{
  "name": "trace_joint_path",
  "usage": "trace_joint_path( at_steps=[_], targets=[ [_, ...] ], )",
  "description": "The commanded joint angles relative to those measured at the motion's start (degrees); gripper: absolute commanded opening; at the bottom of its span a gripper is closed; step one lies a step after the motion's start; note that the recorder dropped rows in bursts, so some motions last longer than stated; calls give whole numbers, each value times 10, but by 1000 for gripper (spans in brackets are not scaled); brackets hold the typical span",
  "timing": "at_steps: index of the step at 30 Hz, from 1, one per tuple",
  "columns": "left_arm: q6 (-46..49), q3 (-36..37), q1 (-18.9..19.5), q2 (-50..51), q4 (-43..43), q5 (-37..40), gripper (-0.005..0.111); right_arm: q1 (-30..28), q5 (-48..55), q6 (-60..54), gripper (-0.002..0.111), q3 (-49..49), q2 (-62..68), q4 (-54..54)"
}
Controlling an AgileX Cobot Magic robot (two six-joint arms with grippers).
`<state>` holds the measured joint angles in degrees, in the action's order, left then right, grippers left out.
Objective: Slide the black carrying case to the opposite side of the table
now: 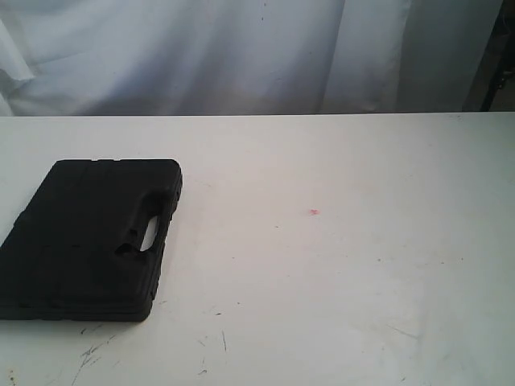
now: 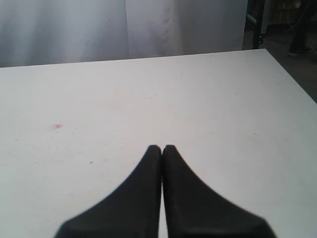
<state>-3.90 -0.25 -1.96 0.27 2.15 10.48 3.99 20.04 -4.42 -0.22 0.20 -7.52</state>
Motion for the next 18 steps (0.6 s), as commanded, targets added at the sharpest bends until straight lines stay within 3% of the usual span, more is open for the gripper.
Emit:
trace_joint_path(
  at_steps=[1,5,13,15,18],
  targets=[
    [-1,2,-3,-3,7,-149,0,1,-2,1,0,2,-2,6],
    [-1,2,-3,-3,7,-229,0,1,-2,1,0,2,-2,6],
    [-12,2,-3,-3,16,-311,0,1,-2,1,0,2,-2,6],
    [-42,-5,-3,-3,14,-298,0,1,-2,1,0,2,-2,6],
    [-53,-67,-3,-2,12,-190,0,1,-2,1,0,2,-2,6]
  ],
)
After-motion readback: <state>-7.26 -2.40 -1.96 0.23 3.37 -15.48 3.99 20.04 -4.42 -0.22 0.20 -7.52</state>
